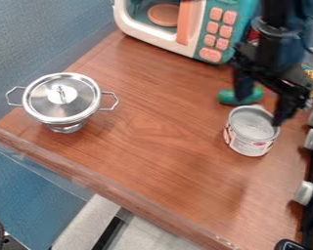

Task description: Move the white can to the right side of the silver pot

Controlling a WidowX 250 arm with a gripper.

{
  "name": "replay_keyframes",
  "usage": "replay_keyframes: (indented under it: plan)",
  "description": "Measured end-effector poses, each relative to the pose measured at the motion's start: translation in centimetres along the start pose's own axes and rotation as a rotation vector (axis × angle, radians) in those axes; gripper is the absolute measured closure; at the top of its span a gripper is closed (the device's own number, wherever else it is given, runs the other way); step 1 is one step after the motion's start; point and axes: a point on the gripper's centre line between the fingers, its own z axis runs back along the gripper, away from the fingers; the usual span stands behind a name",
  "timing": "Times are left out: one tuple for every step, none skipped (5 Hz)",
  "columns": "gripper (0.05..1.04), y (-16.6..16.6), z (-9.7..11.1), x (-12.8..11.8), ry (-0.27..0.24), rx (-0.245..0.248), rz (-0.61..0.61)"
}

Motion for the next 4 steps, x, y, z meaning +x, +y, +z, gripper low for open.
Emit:
replay_keyframes:
  plan:
    - [0.084, -0.1, -1.5, 1.8, 0.003, 0.018, -0.044]
    - [0.084, 0.2, -2.5, 3.2, 0.001, 0.039, -0.084]
    - [0.084, 0.4, -3.0, 4.4, -0.01, 0.049, -0.092]
    - [0.084, 0.3, -3.4, 5.0, -0.014, 0.04, -0.104]
